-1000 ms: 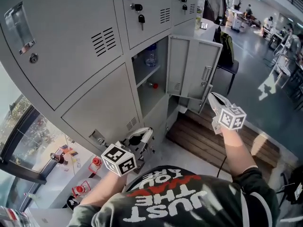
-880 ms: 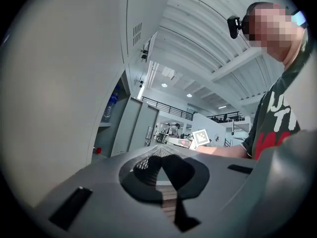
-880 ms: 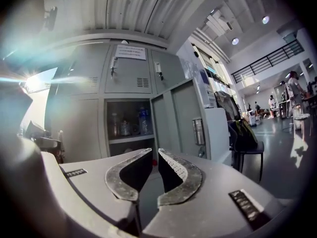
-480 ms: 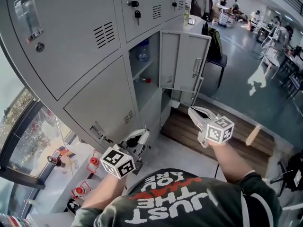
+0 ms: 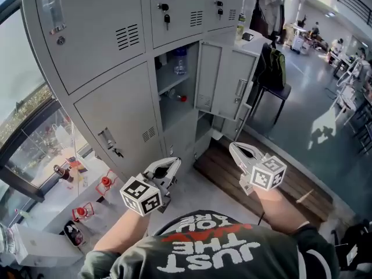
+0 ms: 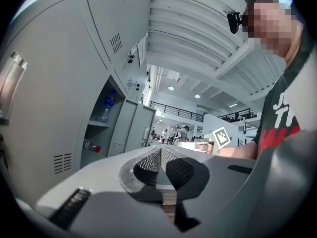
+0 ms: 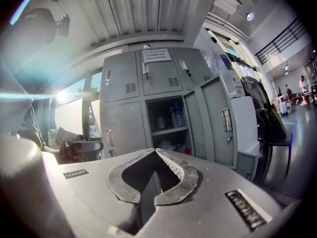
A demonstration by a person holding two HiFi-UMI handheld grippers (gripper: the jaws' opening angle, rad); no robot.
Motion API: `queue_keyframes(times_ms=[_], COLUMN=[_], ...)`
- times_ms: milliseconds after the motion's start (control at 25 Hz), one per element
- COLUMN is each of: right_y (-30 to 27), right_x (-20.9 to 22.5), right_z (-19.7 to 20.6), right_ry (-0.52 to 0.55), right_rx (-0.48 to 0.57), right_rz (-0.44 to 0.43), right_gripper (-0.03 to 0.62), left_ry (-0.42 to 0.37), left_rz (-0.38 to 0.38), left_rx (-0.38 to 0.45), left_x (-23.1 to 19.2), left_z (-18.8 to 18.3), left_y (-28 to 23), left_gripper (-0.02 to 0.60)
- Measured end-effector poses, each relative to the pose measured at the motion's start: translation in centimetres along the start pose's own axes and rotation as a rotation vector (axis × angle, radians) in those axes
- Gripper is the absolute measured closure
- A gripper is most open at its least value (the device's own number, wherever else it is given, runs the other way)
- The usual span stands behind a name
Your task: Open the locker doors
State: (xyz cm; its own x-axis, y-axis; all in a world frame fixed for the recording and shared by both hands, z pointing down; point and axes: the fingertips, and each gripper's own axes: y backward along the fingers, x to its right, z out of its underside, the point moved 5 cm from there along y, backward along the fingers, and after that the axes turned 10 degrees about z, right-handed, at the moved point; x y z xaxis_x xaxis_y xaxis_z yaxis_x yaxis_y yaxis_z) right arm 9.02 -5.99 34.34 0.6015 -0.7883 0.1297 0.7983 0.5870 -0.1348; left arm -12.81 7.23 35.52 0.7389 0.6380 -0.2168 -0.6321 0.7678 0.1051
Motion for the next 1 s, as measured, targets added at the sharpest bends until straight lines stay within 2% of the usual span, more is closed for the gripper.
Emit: queue_keyframes(times_ms=[200,480,1000], right_y=[2.5,3.6,3.6], right_x=[2.1,3.3,4.4], right_z=[0.0,0.3,-0.4], right_ry=[0.028,0.028,0.051], right_rx=[-0.002,0.003,0.011], right_rz=[-0.043,-0.073,-0.057], right_gripper=[0.559,0.559,0.559], left_ry=[0.029,0.005,0.000], left_rz=[-0.047,-0.082,-0.059], left_rx=[0.022,0.021,0.024], left_x=[2.9,4.2,3.8], left_z=[0.9,1.2,1.0], left_y=[-2.6,-3.5,-4.9], left_gripper=[0.580,0.580,0.580])
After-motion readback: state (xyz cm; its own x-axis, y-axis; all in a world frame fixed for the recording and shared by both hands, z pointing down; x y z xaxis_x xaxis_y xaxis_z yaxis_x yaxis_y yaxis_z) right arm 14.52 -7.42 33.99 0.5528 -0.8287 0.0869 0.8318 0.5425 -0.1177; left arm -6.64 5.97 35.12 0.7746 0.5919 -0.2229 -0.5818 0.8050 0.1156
